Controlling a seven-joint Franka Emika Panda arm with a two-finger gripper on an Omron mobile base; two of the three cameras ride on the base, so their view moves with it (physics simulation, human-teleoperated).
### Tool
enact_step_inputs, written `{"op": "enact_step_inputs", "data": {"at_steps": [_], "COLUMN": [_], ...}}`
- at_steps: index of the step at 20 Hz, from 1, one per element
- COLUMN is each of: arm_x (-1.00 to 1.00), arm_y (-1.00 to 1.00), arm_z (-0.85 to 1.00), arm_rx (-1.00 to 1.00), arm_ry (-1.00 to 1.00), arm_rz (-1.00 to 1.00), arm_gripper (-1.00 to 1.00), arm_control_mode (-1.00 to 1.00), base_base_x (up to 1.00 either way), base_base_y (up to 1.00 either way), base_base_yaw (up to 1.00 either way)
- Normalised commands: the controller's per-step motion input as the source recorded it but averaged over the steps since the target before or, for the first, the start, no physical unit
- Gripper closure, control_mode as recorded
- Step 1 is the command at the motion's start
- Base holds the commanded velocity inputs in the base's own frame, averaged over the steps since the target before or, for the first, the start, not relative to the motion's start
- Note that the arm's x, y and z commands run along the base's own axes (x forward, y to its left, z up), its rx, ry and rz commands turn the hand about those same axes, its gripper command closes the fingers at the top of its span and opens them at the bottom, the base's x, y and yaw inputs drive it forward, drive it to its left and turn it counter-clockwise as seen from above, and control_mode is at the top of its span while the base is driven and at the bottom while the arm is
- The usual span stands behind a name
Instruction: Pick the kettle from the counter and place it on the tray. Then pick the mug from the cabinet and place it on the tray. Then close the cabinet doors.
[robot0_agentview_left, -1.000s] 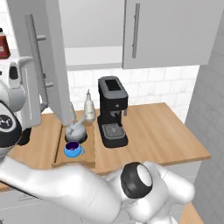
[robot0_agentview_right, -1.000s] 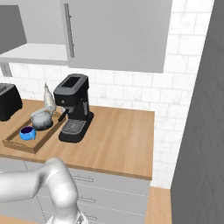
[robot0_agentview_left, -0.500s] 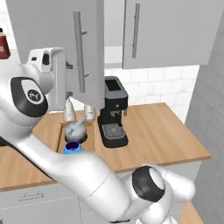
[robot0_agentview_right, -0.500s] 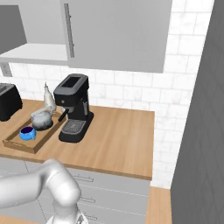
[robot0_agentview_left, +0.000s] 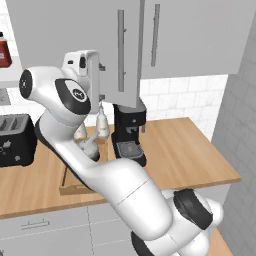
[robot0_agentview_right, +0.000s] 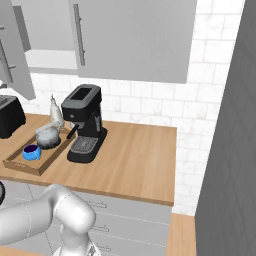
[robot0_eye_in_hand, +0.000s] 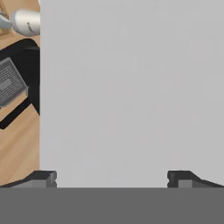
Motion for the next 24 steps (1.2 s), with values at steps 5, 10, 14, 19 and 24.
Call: {"op": "enact_step_inputs", "data": {"at_steps": [5, 10, 14, 19, 24], "arm_x": [0.97, 1.0, 1.0, 0.67, 0.6], "arm_y": [-0.61, -0.43, -0.46, -0.4, -0.36], "arm_z": [-0.01, 0.0, 0.0, 0.0, 0.0], "arm_rx": [0.03, 0.09, 0.1, 0.04, 0.05], "arm_ry": [0.0, 0.06, 0.08, 0.01, 0.0], "arm_rz": [0.0, 0.0, 0.0, 0.01, 0.03], "arm_gripper": [-1.0, -1.0, -1.0, -1.0, -1.0], "arm_control_mode": [-1.0, -1.0, -1.0, -1.0, -1.0], "base_base_x": [0.0, 0.0, 0.0, 0.0, 0.0], "base_base_y": [0.0, 0.0, 0.0, 0.0, 0.0], "base_base_yaw": [0.0, 0.0, 0.0, 0.0, 0.0]}}
